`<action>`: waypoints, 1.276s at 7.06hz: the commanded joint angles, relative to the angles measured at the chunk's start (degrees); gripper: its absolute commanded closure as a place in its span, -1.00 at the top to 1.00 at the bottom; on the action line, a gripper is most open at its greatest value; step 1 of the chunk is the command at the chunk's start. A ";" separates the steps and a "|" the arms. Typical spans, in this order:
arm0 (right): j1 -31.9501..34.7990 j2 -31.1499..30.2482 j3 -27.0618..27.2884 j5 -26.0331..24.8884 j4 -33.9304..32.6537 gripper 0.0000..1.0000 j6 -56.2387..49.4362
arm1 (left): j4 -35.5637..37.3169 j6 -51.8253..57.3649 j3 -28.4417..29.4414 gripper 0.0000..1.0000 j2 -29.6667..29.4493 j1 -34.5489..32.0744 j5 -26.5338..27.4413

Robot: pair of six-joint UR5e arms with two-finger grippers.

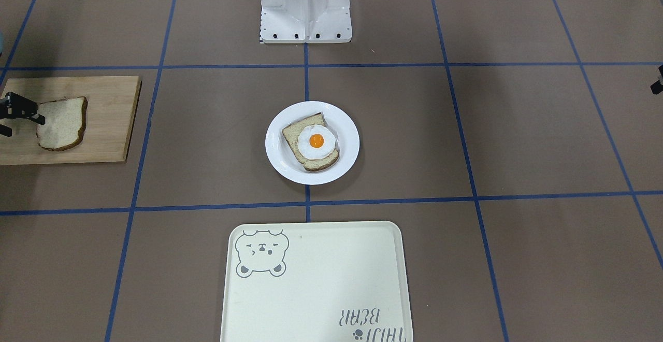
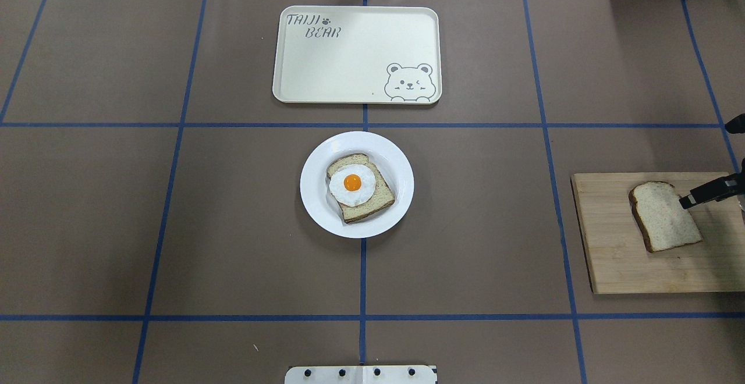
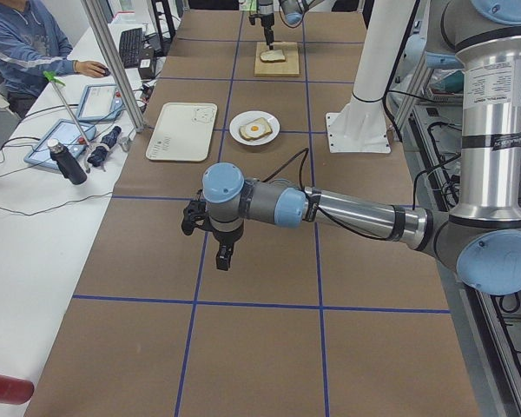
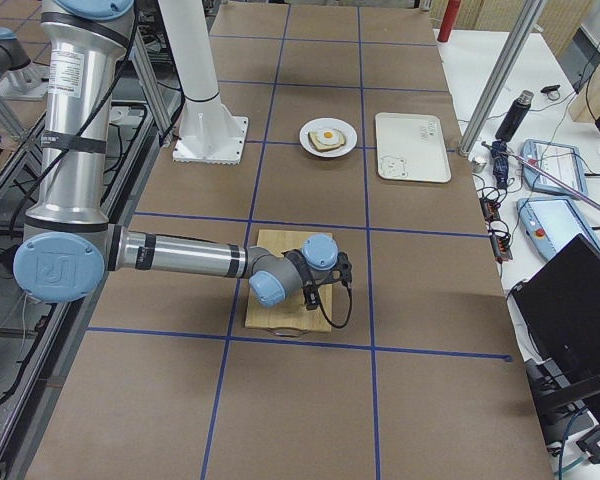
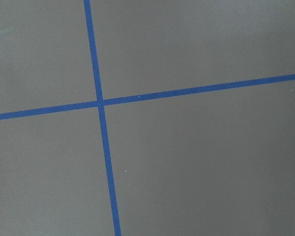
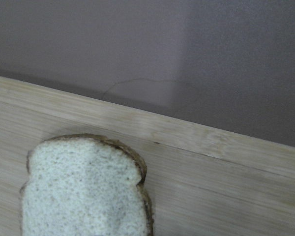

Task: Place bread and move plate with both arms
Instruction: 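Lower the right gripper and grasp the bread slice edge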

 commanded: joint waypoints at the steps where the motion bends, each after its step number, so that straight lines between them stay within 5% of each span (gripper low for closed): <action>1: -0.36 0.16 -0.16 0.04 0.60 0.18 1.66 | 0.00 -0.02 -0.13 0.96 0.00 0.00 -0.03; 4: -1.24 0.25 1.07 0.13 0.60 0.11 1.76 | 0.00 0.07 -0.13 0.96 0.00 0.00 0.06; 6: -1.33 0.16 1.07 0.13 0.60 -0.87 1.67 | 0.00 0.07 -0.13 0.96 0.08 0.00 0.06; 9: -1.42 -0.19 1.25 0.22 2.78 -1.00 2.11 | 0.08 -0.02 -0.22 0.96 0.08 0.00 -0.03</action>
